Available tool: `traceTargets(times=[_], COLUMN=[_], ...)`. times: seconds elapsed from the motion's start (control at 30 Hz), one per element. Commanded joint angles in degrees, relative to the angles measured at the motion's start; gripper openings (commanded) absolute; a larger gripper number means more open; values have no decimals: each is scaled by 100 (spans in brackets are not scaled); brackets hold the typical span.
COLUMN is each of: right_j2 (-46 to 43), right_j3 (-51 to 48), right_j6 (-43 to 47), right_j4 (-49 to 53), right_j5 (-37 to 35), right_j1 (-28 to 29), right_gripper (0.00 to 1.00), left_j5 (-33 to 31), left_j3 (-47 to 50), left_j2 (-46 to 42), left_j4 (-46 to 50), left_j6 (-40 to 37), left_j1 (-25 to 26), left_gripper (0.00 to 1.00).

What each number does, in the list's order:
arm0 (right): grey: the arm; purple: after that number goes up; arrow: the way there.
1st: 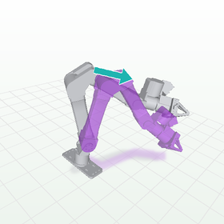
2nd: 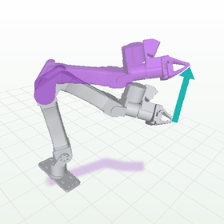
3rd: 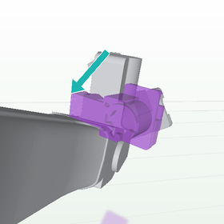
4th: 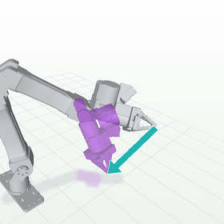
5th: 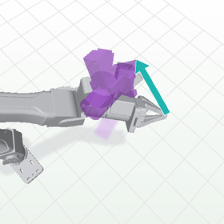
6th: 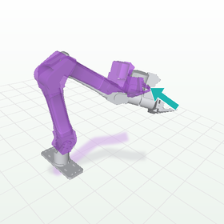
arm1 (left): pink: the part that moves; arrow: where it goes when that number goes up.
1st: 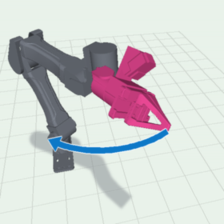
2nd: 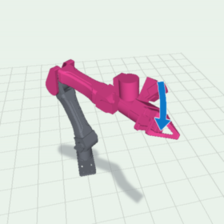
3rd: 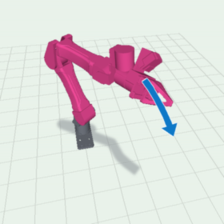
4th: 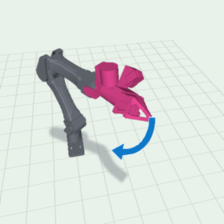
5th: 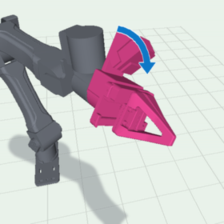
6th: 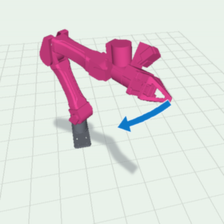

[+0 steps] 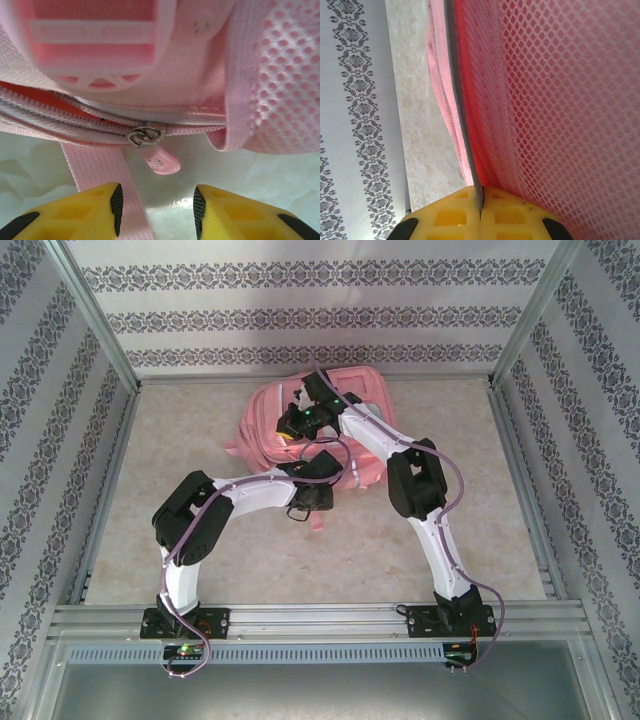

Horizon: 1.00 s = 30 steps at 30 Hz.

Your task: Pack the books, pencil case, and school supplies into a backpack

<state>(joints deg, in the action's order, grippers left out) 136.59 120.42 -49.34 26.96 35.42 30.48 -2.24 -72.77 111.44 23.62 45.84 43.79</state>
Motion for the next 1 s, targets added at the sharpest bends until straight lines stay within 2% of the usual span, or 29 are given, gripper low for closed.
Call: traceTargets(times=[0.0, 0.33, 0.47, 0.67, 0.97], right_j2=[-391, -788, -937, -1266, -1465], right_j3=[-202, -642, -695, -623, -185], right_j6=[-82, -163, -188, -219, -264], right_j4=[-350, -670, -701, -654, -318], right_j5=[126, 219, 194, 128, 287], right_j1=[-51, -25, -42, -114, -266], right_gripper=[0, 0, 0, 0, 0], left_j5=[-220, -625, -612, -566, 283], left_j3=[-120, -158, -152, 408, 1594], left_j2=[217, 361, 291, -299, -1751], left_j4=[55, -111, -195, -793, -1889], left_j6=[119, -163, -353, -746, -1960], left_j1=[33, -17, -20, -20, -235], left_gripper=[43, 37, 39, 45, 51])
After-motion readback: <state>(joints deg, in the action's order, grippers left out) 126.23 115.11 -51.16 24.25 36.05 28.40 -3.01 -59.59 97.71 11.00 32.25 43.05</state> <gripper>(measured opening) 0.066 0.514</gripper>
